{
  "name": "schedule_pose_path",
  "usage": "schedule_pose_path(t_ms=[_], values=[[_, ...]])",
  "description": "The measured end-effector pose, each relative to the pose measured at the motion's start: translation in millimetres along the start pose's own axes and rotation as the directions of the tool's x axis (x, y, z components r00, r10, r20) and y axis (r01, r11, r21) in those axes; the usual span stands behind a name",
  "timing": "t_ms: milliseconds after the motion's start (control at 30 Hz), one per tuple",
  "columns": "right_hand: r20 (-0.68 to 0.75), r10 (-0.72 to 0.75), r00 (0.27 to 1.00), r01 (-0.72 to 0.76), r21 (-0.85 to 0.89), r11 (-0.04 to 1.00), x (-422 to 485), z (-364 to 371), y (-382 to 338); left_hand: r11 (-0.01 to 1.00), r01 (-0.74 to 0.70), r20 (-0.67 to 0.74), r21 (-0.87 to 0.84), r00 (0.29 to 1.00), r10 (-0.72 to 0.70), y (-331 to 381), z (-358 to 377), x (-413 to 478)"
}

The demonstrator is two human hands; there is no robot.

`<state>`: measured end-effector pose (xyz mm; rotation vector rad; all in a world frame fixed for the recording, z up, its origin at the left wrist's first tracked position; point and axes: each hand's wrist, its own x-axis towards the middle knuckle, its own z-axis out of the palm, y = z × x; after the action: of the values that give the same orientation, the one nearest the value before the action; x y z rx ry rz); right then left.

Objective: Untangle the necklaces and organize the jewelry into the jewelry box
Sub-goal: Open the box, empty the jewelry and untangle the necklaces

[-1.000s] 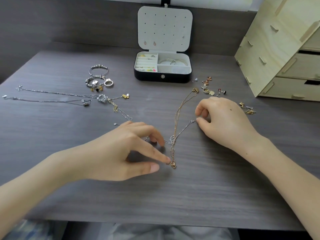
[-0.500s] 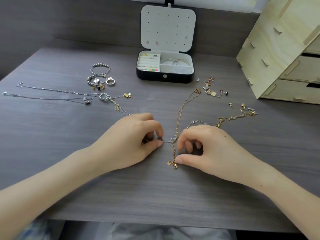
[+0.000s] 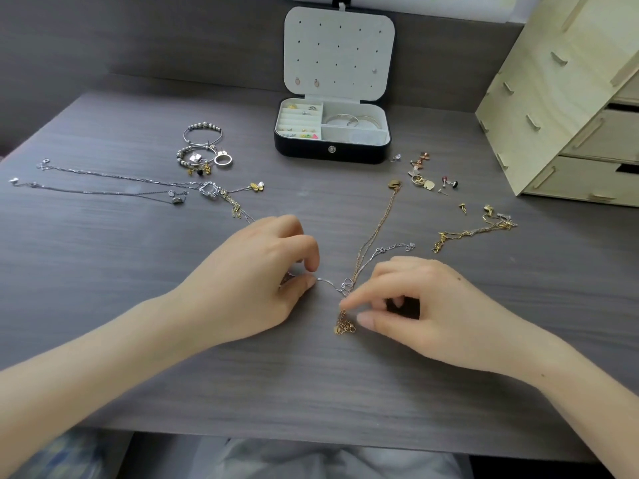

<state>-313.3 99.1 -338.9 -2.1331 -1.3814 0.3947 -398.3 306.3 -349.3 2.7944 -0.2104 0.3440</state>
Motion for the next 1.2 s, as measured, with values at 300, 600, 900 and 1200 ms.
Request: schedule_pose_path(t_ms=[300,600,900,1200], values=[[-0.222,0.163,0.961,-0.169,-0.007,0.986,14.7,-3.5,8.4,0.978,-0.205,0.014,-0.035,0.979,0.205,8.4,3.4,0.4],[-0.211,0.215,0.954,-0.231,-0.057,0.971,21.3,1.9,3.5,0.972,-0.231,0.053,-0.041,0.971,0.233,1.2,3.3,-1.0],[0.040,0.306,0.951,-0.291,-0.214,0.933,46.7,-16.5,-5.5,0.951,-0.308,0.048,0.007,0.950,0.307,-3.5,2.8,0.9],[0.051,0.281,0.958,-0.255,-0.295,0.921,57.9,-20.1,-5.0,0.941,-0.336,0.056,0.041,0.941,0.334,-5.0,2.3,-2.9]])
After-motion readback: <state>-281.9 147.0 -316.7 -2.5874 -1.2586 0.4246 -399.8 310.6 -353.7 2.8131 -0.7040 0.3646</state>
